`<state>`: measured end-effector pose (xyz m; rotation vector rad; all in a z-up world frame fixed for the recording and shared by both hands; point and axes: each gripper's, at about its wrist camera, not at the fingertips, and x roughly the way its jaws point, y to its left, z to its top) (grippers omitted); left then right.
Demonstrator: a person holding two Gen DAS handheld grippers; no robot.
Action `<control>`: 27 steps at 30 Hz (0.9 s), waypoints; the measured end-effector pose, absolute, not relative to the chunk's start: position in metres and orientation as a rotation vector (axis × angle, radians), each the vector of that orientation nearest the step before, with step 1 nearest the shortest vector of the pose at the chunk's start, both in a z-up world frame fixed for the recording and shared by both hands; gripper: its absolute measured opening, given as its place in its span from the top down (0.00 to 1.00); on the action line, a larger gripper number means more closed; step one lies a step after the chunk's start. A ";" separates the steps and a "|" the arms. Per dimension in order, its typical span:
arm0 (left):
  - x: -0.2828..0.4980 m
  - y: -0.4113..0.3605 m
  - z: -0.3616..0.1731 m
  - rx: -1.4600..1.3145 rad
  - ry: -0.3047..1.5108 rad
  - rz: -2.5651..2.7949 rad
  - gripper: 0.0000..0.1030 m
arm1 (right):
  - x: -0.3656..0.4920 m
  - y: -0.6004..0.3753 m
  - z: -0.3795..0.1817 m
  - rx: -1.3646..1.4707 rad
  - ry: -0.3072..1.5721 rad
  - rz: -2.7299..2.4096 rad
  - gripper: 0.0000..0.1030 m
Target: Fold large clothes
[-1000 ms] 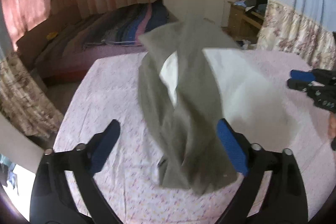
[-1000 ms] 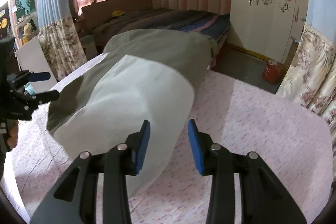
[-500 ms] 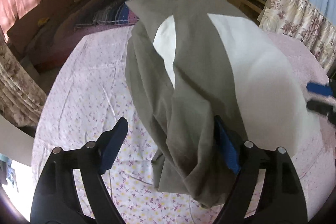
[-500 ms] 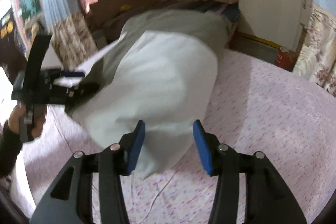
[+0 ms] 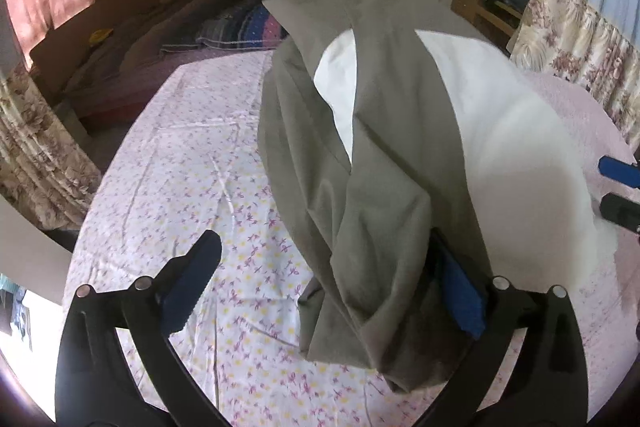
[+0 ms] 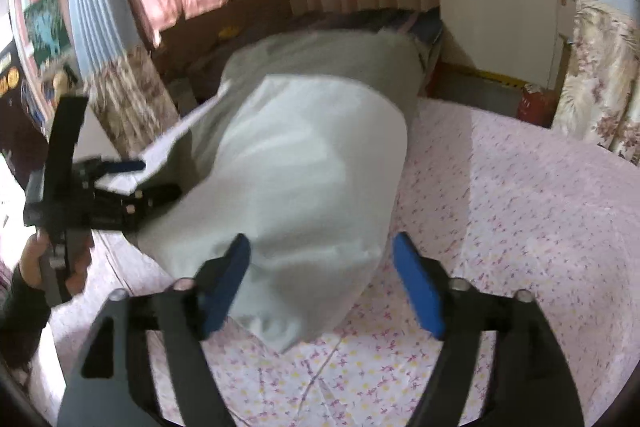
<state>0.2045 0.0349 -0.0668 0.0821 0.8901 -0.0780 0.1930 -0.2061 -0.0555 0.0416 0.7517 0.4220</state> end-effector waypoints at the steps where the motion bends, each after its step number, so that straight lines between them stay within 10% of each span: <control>1: 0.202 0.034 -0.064 0.082 0.887 -0.075 0.03 | 0.191 -0.208 -0.053 0.050 0.740 0.415 0.22; 27: 0.192 0.043 -0.105 -0.098 0.892 -0.261 0.03 | 0.184 -0.222 -0.098 0.228 0.702 0.270 0.11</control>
